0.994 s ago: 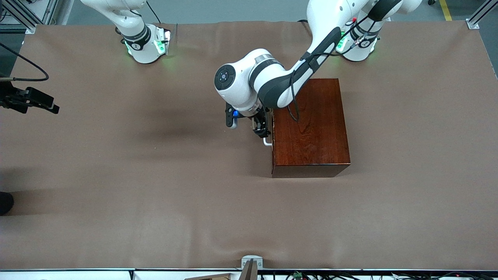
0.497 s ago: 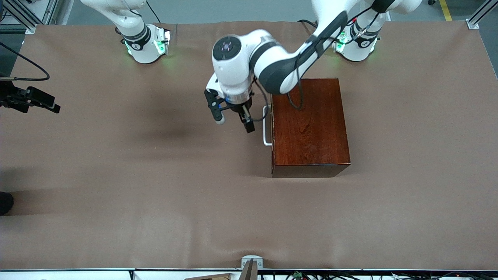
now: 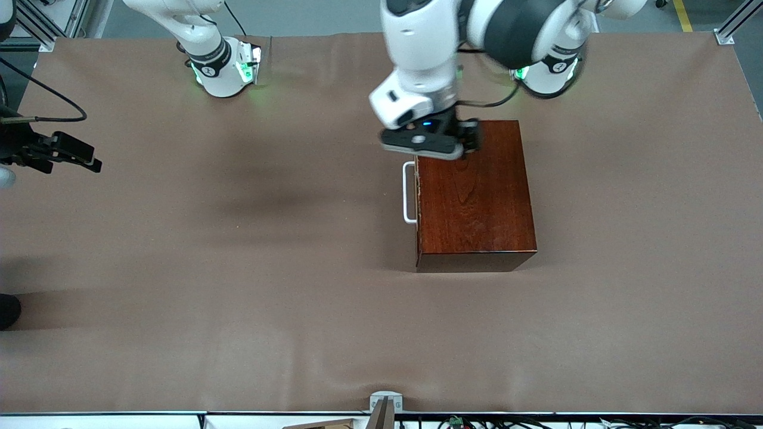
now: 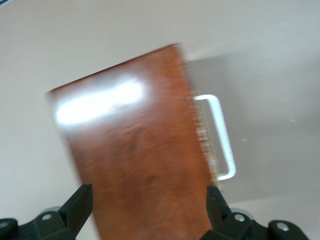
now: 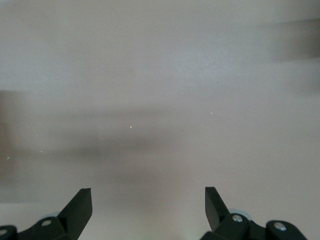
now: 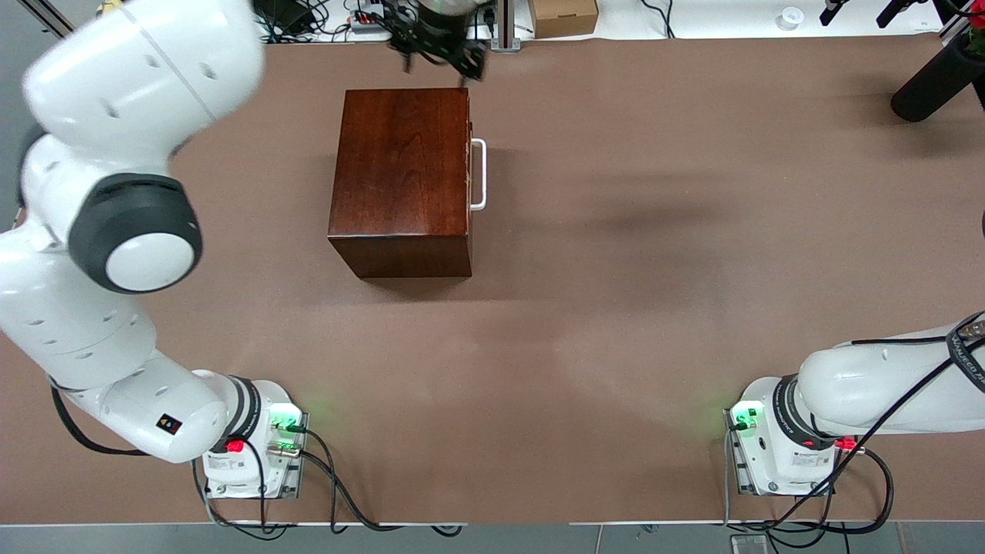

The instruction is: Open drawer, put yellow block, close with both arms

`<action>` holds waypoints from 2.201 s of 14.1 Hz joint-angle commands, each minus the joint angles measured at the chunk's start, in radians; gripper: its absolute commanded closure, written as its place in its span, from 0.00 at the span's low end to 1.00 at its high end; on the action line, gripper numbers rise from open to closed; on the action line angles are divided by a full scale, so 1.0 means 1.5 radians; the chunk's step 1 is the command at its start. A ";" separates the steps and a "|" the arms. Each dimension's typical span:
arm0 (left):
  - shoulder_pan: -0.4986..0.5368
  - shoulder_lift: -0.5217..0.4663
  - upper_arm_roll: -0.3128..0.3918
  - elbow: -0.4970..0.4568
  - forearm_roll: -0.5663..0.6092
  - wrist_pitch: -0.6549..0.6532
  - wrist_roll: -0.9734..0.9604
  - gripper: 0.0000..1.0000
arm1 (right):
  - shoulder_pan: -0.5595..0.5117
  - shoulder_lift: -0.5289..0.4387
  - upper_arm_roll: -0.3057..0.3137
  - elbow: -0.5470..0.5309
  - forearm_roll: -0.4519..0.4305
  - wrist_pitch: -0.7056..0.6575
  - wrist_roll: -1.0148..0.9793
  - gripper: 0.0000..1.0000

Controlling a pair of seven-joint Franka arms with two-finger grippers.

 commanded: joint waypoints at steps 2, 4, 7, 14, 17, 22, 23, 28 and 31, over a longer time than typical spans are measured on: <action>0.107 -0.090 -0.004 -0.031 -0.035 -0.044 -0.027 0.00 | 0.000 -0.002 -0.001 0.006 -0.009 -0.010 0.003 0.00; 0.196 -0.115 -0.003 -0.034 -0.117 -0.072 -0.023 0.00 | -0.001 -0.002 -0.001 0.006 -0.009 -0.010 0.003 0.00; 0.278 -0.130 -0.005 -0.045 -0.136 -0.117 -0.019 0.00 | -0.002 -0.002 -0.001 0.006 -0.011 -0.010 0.003 0.00; 0.313 -0.202 0.156 -0.134 -0.229 -0.073 0.172 0.00 | -0.001 -0.002 -0.001 0.006 -0.014 -0.010 0.004 0.00; 0.290 -0.250 0.211 -0.216 -0.229 0.005 0.267 0.00 | 0.000 -0.002 -0.001 0.006 -0.015 -0.007 0.004 0.00; 0.284 -0.256 0.228 -0.236 -0.225 0.042 0.337 0.00 | -0.002 -0.002 -0.002 0.006 -0.018 -0.009 0.004 0.00; 0.286 -0.256 0.226 -0.234 -0.223 0.042 0.337 0.00 | -0.002 -0.002 -0.001 0.006 -0.024 -0.009 0.004 0.00; 0.290 -0.254 0.224 -0.231 -0.221 0.042 0.336 0.00 | 0.000 -0.002 -0.001 0.006 -0.025 -0.009 0.004 0.00; 0.292 -0.253 0.224 -0.231 -0.221 0.042 0.336 0.00 | 0.000 -0.002 -0.001 0.006 -0.025 -0.010 0.004 0.00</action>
